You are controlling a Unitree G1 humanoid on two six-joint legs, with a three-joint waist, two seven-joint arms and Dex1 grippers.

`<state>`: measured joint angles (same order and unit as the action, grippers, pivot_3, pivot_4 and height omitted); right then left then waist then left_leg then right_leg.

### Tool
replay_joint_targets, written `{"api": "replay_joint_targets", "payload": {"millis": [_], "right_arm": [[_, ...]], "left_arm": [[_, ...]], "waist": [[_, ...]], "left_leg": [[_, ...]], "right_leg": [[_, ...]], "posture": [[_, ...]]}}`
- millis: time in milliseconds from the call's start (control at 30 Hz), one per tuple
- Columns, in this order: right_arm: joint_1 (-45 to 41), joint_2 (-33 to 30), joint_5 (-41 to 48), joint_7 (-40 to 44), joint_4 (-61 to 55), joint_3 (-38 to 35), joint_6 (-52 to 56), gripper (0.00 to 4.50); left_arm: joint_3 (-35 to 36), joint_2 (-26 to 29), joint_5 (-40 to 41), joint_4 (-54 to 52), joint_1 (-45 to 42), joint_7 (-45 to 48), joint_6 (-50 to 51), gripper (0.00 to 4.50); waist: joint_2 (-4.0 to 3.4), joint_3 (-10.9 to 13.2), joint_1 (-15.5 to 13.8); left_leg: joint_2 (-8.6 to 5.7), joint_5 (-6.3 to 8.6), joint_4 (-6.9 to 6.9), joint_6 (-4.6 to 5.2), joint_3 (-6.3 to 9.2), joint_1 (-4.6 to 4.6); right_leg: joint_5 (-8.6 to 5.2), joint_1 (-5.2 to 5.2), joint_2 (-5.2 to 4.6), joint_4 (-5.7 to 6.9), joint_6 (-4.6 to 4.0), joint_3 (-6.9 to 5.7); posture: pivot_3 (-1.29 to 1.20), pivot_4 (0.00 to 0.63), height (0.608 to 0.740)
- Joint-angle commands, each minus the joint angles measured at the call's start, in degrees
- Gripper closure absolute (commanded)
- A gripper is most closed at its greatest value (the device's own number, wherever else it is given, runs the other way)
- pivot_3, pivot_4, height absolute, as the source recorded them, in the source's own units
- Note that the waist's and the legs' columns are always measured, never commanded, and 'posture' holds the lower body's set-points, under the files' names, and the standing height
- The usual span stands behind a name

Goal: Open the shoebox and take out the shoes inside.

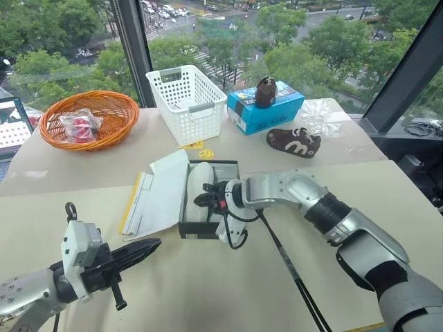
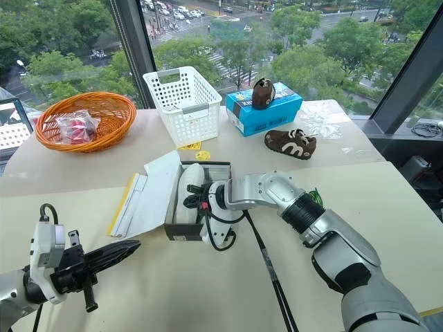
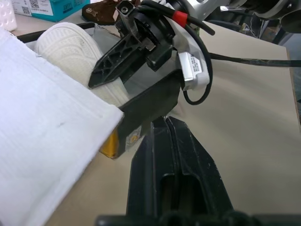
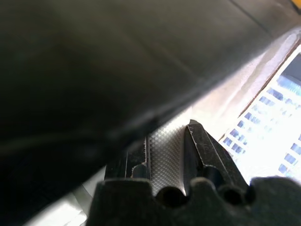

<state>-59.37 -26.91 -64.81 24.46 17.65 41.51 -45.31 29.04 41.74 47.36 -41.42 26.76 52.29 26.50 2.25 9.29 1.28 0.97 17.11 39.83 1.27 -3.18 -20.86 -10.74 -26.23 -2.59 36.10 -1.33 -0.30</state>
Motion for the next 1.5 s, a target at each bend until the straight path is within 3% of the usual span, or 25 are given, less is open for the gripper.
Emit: {"api": "replay_joint_targets", "payload": {"millis": [33,333,833,1300,1500], "right_arm": [[-0.07,-1.34,0.09,0.46,-3.47,-2.95,3.76,3.95],[4.52,-2.59,2.88,-1.17,-12.08,-3.04,2.18,3.95],[0.51,-2.14,5.42,-6.47,-12.36,-8.8,3.49,3.95],[7.84,-5.21,3.12,-5.66,-16.64,-8.06,2.76,3.95],[5.16,-6.18,-4.73,-13.28,-6.75,-7.21,6.02,3.95]], "left_arm": [[0.86,0.71,0.84,0.25,-0.44,0.36,0.06,4.5],[0.62,1.66,1.2,0.99,-1.09,0.85,0.37,4.5],[0.07,2.64,1.76,1.83,-2.53,1.82,1.86,4.5],[-0.95,3.34,1.42,3.09,-4.66,2.46,2.12,4.5],[-1.38,3.5,1.61,3.2,-5.22,2.52,2.39,4.5]], "waist": [[0.0,0.0,-0.12],[0.02,-0.01,0.03],[0.02,-0.01,-0.04],[0.03,-0.01,-0.16],[0.04,-0.01,-0.13]], "left_leg": [[0.0,0.0,0.0,0.0,0.0,-0.01],[0.0,0.04,-0.06,0.05,0.01,-0.1],[0.0,0.03,0.0,0.04,0.01,-0.1],[0.0,0.03,-0.01,0.05,0.02,-0.13],[-0.01,0.02,0.07,0.04,0.0,-0.15]], "right_leg": [[0.0,-0.01,0.0,0.0,0.0,0.0],[-0.01,-0.04,0.0,-0.11,0.03,-0.02],[-0.01,-0.04,0.02,-0.06,0.04,-0.01],[-0.01,-0.04,0.01,-0.08,0.04,-0.03],[0.0,-0.04,0.01,-0.07,0.05,0.01]], "posture": [[0.0,0.15,0.736],[0.0,0.15,0.736],[0.0,0.15,0.736],[0.0,0.15,0.736],[0.0,0.15,0.736]]}}
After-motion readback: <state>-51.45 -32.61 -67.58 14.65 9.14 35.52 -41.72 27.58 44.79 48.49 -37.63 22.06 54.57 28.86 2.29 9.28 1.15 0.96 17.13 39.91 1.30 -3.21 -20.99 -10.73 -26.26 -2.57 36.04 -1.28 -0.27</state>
